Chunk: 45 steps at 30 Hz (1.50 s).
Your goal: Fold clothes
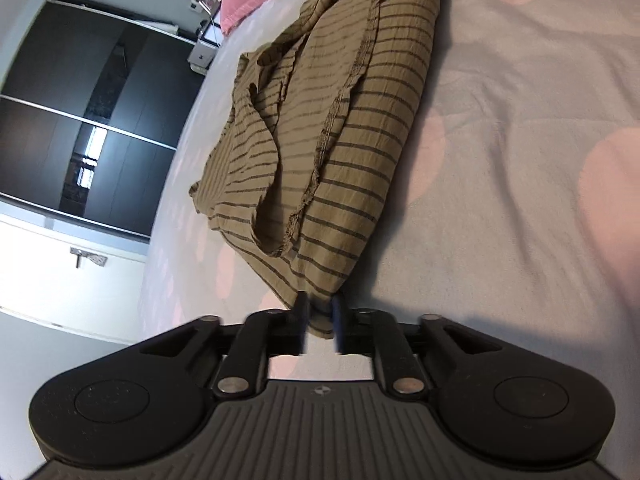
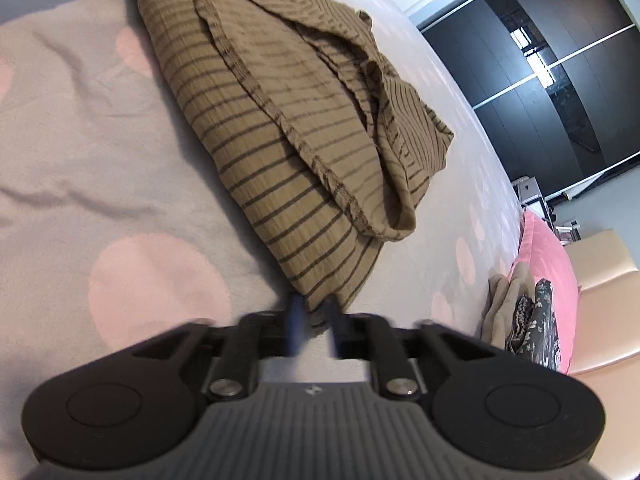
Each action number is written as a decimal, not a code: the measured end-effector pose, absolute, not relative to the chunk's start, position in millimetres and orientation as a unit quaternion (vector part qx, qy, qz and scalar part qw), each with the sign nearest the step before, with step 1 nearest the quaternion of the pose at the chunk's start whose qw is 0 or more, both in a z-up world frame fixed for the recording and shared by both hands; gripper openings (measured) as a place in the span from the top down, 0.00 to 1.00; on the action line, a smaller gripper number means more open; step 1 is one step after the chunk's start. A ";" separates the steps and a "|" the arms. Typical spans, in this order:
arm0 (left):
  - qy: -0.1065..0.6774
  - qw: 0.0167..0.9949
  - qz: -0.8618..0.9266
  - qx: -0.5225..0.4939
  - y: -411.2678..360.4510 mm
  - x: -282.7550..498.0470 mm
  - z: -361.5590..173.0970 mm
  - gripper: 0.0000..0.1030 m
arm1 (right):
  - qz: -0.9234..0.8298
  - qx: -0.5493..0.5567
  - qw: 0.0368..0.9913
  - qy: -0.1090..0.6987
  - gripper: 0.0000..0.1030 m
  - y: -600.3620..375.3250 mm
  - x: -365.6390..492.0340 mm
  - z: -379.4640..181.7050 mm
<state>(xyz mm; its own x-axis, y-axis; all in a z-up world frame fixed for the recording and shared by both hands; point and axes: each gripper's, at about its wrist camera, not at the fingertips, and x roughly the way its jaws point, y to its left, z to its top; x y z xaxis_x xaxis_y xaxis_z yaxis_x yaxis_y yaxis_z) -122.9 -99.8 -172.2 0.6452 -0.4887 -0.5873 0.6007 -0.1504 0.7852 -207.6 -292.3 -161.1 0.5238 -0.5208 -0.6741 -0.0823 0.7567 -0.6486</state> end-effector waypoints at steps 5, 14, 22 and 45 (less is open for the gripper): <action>0.016 0.632 -0.421 0.651 -102.1 -129.6 -184.1 0.64 | -0.115 -0.365 0.805 0.453 0.59 -279.4 -205.4 -168.8; 0.007 0.630 -0.411 0.659 -117.5 -125.9 -195.2 0.74 | -0.119 -0.412 0.785 0.447 0.71 -278.0 -195.0 -184.4; 0.026 0.631 -0.414 0.655 -122.2 -124.3 -188.6 0.98 | -0.124 -0.416 0.782 0.448 0.94 -283.3 -192.5 -186.2; 0.037 0.570 -0.474 0.670 -41.8 -194.4 -102.7 0.99 | -0.038 -0.429 0.774 0.464 0.97 -217.8 -283.6 -95.4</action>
<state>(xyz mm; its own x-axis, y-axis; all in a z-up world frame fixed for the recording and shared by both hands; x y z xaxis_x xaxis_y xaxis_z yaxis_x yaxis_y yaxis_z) -194.4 -41.8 -102.7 0.5481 -0.4914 -0.6768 0.5895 -0.3471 0.7294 -283.6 -217.8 -95.4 0.5674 -0.4564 -0.6854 -0.3392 0.6288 -0.6996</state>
